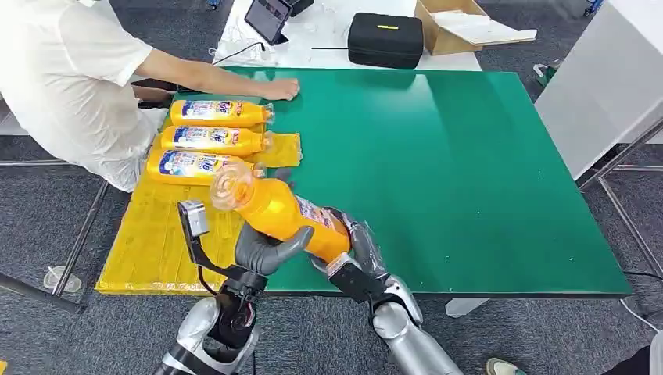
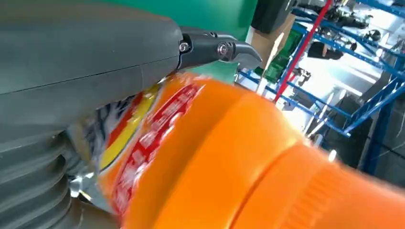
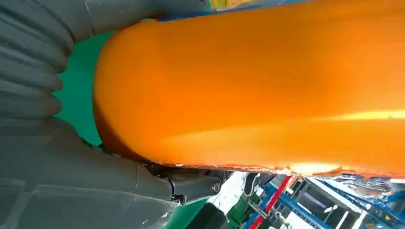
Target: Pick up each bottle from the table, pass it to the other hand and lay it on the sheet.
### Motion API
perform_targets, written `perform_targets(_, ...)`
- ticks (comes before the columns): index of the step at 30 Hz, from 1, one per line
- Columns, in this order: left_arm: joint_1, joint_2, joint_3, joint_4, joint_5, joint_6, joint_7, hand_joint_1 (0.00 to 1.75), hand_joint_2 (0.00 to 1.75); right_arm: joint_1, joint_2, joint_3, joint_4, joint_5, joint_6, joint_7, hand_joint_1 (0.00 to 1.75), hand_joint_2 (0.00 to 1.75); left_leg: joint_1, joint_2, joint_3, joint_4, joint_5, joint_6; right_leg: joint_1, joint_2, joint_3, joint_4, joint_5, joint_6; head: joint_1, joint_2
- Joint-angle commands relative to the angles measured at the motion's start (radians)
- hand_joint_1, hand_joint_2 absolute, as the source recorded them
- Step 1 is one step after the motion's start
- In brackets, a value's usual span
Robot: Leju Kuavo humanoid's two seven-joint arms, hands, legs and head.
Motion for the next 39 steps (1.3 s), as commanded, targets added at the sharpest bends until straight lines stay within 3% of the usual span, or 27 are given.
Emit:
perform_targets(1, -0.075, -0.008, 0.008, 0.1, 0.03, 0.01, -0.007, 1.52, 1.75, -0.034, -0.007, 0.084, 0.052, -0.023, 0.021, -0.006, 1.54, 1.75, 0.0, 0.0, 0.005, 0.0, -0.001, 0.001, 0.0, -0.002, 0.005, 0.0, -0.002, -0.002, 0.0, 0.0)
perform_targets(5, -0.073, -0.008, 0.007, 0.097, 0.029, 0.008, -0.011, 1.57, 1.75, -0.034, -0.007, 0.081, 0.054, -0.029, 0.023, -0.007, 1.54, 1.75, 0.0, 0.001, 0.004, 0.0, -0.001, 0.001, 0.001, -0.001, 0.005, 0.0, -0.001, -0.002, 0.0, 0.0)
perform_targets(6, -0.069, -0.006, 0.004, 0.09, 0.026, 0.003, -0.021, 1.75, 1.75, -0.032, -0.004, 0.072, 0.053, -0.059, 0.043, -0.011, 1.54, 1.75, 0.0, 0.0, 0.003, 0.0, -0.001, 0.0, 0.0, -0.001, 0.003, 0.0, -0.001, -0.001, 0.0, 0.0)
perform_targets(9, -0.06, -0.001, 0.004, 0.068, 0.017, 0.001, -0.052, 1.75, 1.75, -0.014, 0.007, 0.031, 0.024, -0.202, 0.16, -0.018, 1.34, 1.75, 0.0, 0.0, 0.002, 0.0, 0.0, 0.0, 0.0, -0.001, 0.002, 0.0, -0.001, -0.001, 0.0, 0.0)
perform_targets(11, -0.061, -0.002, 0.004, 0.067, 0.017, 0.001, -0.052, 1.75, 1.75, -0.015, 0.008, 0.031, 0.023, -0.202, 0.16, -0.018, 1.34, 1.75, 0.0, 0.0, 0.003, 0.0, -0.001, 0.0, 0.0, -0.001, 0.003, 0.0, -0.001, -0.002, 0.0, 0.0)
perform_targets(13, -0.059, 0.0, 0.006, 0.05, 0.005, 0.01, -0.075, 1.75, 1.75, -0.007, 0.007, 0.015, 0.01, -0.291, 0.249, -0.008, 0.56, 1.75, 0.0, 0.0, 0.004, 0.0, -0.002, 0.001, 0.001, -0.001, 0.004, 0.0, -0.002, -0.002, 0.0, 0.0)
perform_targets(15, -0.054, 0.002, 0.009, 0.034, -0.002, 0.017, -0.088, 1.75, 1.75, -0.006, 0.004, 0.01, 0.016, -0.335, 0.288, 0.009, 0.05, 1.75, 0.0, 0.0, 0.002, 0.0, -0.001, 0.001, 0.0, -0.001, 0.002, 0.0, -0.001, -0.001, 0.0, 0.0)
perform_targets(17, -0.046, 0.009, 0.015, 0.016, -0.018, 0.022, -0.108, 1.75, 1.75, -0.006, 0.006, 0.017, 0.032, -0.358, 0.315, 0.024, 0.0, 1.75, 0.0, 0.0, 0.006, 0.0, -0.003, 0.001, 0.001, -0.002, 0.007, 0.0, -0.003, -0.002, 0.0, 0.0)
perform_targets(18, -0.045, 0.012, 0.017, 0.016, -0.018, 0.022, -0.108, 1.75, 1.75, -0.003, 0.007, 0.018, 0.033, -0.359, 0.315, 0.023, 0.0, 0.0, 0.0, 0.0, 0.002, 0.0, -0.001, 0.0, 0.0, -0.001, 0.002, 0.0, -0.001, -0.001, 0.0, 0.0)
perform_targets(21, -0.026, 0.019, 0.037, -0.014, -0.022, 0.028, -0.11, 1.75, 1.75, 0.006, -0.003, 0.042, 0.038, -0.286, 0.236, 0.01, 0.0, 0.0, 0.0, 0.001, 0.002, -0.001, -0.001, 0.0, 0.0, 0.0, 0.002, -0.001, -0.001, -0.001, 0.0, 0.0)
perform_targets(23, -0.007, 0.023, 0.061, -0.04, -0.055, 0.062, -0.114, 1.75, 1.75, 0.036, -0.008, 0.035, 0.018, -0.156, 0.067, -0.042, 0.0, 0.0, 0.0, 0.001, 0.004, -0.001, -0.002, 0.001, 0.0, 0.0, 0.004, -0.001, -0.001, -0.002, 0.0, 0.0)
perform_targets(24, 0.015, 0.023, 0.089, -0.066, -0.079, 0.117, -0.118, 1.75, 1.75, 0.095, 0.013, -0.025, -0.032, -0.143, -0.065, -0.156, 0.0, 0.0, 0.0, 0.001, 0.004, -0.001, -0.001, 0.0, 0.001, -0.001, 0.004, -0.001, -0.001, -0.002, 0.0, 0.0)
perform_targets(26, 0.034, 0.033, 0.109, -0.098, -0.1, 0.15, -0.114, 1.75, 1.75, 0.172, 0.006, -0.04, -0.158, -0.201, -0.085, -0.173, 0.0, 0.0, 0.0, -0.001, 0.005, -0.001, -0.002, 0.0, 0.001, -0.002, 0.006, -0.001, -0.003, -0.002, 0.0, 0.0)
perform_targets(27, 0.043, 0.034, 0.121, -0.108, -0.128, 0.192, -0.11, 1.75, 1.75, 0.199, 0.013, -0.063, -0.188, -0.24, -0.078, -0.173, 0.0, 0.0, 0.0, 0.0, 0.003, -0.001, -0.001, 0.0, 0.0, -0.001, 0.003, 0.0, -0.002, -0.002, 0.0, 0.0)
perform_targets(28, 0.053, 0.04, 0.14, -0.122, -0.165, 0.256, -0.105, 1.75, 1.75, 0.235, 0.005, -0.084, -0.244, -0.233, -0.162, -0.173, 0.0, 0.0, 0.0, 0.0, 0.001, -0.001, -0.001, 0.0, 0.0, -0.001, 0.001, 0.0, -0.001, -0.001, 0.0, 0.0)
perform_targets(29, 0.064, 0.06, 0.167, -0.129, -0.245, 0.359, -0.12, 1.75, 1.75, 0.274, -0.016, -0.1, -0.284, -0.204, -0.324, -0.173, 0.0, 0.0, 0.0, -0.001, 0.005, -0.001, -0.003, 0.0, 0.0, -0.002, 0.005, 0.0, -0.003, -0.002, 0.0, 0.0)
perform_targets(31, 0.075, 0.109, 0.193, -0.125, -0.45, 0.524, -0.145, 1.75, 1.75, 0.336, -0.029, -0.199, -0.361, -0.138, -0.445, -0.173, 0.0, 0.0, 0.0, -0.001, 0.007, -0.002, -0.003, 0.0, 0.0, -0.003, 0.007, -0.001, -0.004, -0.002, 0.0, 0.0)
perform_targets(32, 0.082, 0.136, 0.213, -0.115, -0.582, 0.6, -0.143, 1.75, 1.75, 0.37, -0.019, -0.281, -0.424, -0.114, -0.445, -0.173, 0.0, 0.0, -0.001, -0.001, 0.003, -0.002, -0.001, 0.0, 0.0, -0.002, 0.003, -0.001, -0.002, -0.001, 0.0, 0.0)
perform_targets(35, 0.09, 0.152, 0.229, -0.118, -0.579, 0.594, -0.147, 1.75, 1.75, 0.376, -0.048, -0.288, -0.439, -0.14, -0.438, -0.173, 0.0, 0.0, -0.001, 0.0, 0.009, -0.002, -0.004, 0.0, 0.0, -0.002, 0.009, -0.001, -0.005, -0.004, 0.0, 0.0)
perform_targets(36, 0.09, 0.152, 0.229, -0.118, -0.579, 0.594, -0.147, 1.75, 1.75, 0.376, -0.048, -0.288, -0.439, -0.14, -0.438, -0.173, 0.0, 0.0, 0.0, 0.0, 0.002, -0.001, -0.002, -0.001, 0.0, 0.0, 0.001, 0.0, -0.002, -0.002, 0.0, 0.0)
perform_targets(39, 0.09, 0.152, 0.229, -0.118, -0.579, 0.594, -0.147, 1.75, 1.75, 0.376, -0.048, -0.288, -0.439, -0.14, -0.438, -0.173, 0.0, 0.0, 0.0, 0.0, 0.002, 0.0, -0.003, 0.0, 0.0, -0.001, 0.002, 0.0, -0.003, -0.003, 0.001, 0.0)
